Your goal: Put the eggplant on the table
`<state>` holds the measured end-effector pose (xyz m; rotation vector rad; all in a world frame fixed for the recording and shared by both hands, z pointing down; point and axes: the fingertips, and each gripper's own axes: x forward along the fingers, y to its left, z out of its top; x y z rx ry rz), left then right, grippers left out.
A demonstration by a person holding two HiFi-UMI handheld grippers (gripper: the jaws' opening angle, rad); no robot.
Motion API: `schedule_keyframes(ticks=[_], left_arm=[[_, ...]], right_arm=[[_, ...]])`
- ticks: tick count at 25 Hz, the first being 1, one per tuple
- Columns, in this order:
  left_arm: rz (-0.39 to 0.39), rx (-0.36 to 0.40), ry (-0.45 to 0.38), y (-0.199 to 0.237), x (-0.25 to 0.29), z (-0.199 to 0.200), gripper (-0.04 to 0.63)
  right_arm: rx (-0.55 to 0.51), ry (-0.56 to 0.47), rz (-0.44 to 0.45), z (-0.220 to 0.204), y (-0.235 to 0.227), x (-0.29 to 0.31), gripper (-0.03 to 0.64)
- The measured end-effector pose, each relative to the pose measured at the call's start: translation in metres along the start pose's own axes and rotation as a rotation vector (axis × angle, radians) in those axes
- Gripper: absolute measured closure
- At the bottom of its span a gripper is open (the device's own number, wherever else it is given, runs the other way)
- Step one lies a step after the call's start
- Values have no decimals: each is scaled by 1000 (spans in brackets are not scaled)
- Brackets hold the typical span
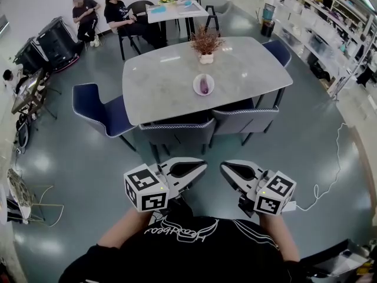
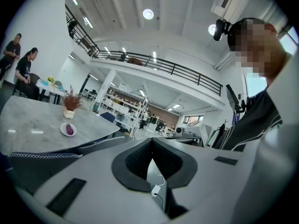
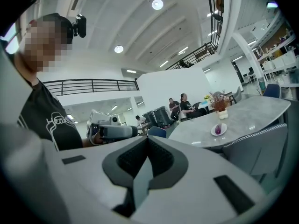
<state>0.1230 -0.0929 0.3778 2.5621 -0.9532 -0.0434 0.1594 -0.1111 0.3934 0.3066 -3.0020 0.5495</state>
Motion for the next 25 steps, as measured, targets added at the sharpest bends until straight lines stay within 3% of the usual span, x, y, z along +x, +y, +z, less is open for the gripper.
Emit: schedule_keyframes(ticks=[25], left_arm=[[22,20,-3,-30,-9,-22,587]], right_arm=[[-5,21,-13,-22,27,-26,611]])
